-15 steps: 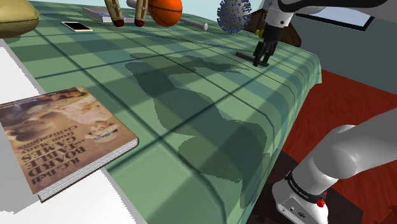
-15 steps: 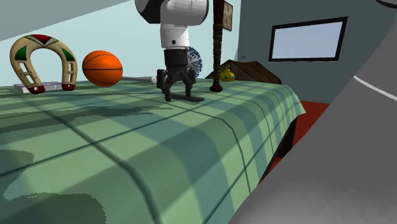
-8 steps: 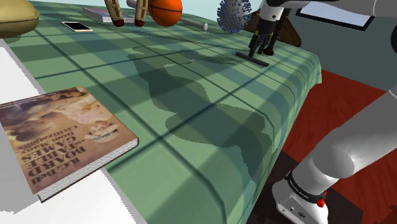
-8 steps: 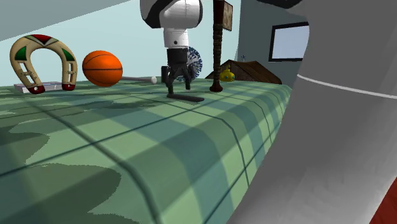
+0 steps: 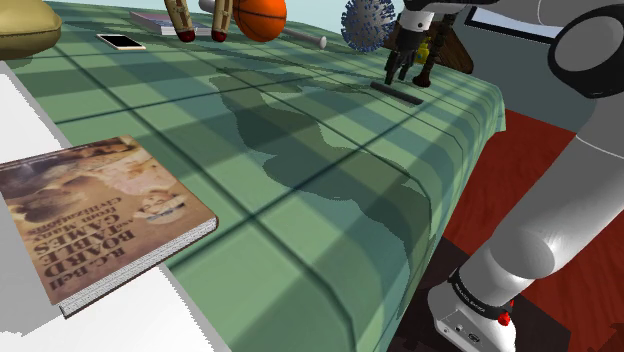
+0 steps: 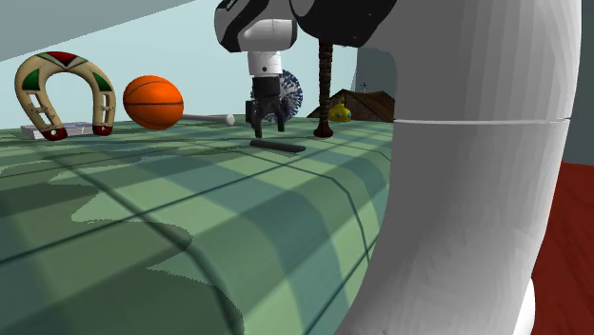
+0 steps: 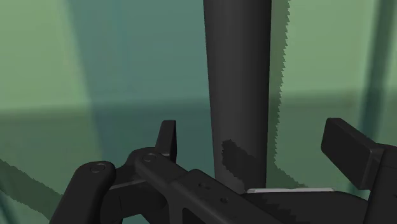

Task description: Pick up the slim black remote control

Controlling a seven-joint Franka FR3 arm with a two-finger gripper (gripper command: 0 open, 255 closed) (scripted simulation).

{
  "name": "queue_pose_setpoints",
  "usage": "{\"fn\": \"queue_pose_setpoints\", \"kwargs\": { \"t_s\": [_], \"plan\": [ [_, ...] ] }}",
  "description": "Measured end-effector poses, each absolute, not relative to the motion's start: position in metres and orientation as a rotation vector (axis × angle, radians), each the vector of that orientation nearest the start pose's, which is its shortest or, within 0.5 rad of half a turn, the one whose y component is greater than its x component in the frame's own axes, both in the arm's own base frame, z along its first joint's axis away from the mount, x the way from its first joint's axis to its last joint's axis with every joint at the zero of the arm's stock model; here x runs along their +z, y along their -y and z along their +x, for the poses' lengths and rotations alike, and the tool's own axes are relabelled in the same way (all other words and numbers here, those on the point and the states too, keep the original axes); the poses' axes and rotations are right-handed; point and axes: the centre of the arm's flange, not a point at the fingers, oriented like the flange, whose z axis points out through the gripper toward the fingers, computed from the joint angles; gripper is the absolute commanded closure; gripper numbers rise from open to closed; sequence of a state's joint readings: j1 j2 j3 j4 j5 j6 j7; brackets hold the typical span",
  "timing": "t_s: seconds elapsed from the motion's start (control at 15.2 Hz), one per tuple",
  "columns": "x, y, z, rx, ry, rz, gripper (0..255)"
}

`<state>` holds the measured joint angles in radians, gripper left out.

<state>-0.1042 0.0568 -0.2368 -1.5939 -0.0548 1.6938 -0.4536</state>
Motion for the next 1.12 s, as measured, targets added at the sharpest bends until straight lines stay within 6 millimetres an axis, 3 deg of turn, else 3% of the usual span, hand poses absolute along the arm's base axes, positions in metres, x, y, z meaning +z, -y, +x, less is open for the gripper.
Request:
{"fn": "queue_pose_setpoints", "kwargs": {
  "t_s": [0.33, 0.4, 1.12],
  "plan": [
    [0.569, 0.197, 0.549, -0.024, 0.192, -3.216, 0],
    [0.567, 0.197, 0.549, -0.024, 0.192, -3.216, 255],
    [0.569, 0.197, 0.548, -0.028, 0.193, -3.216, 255]
  ]
}}
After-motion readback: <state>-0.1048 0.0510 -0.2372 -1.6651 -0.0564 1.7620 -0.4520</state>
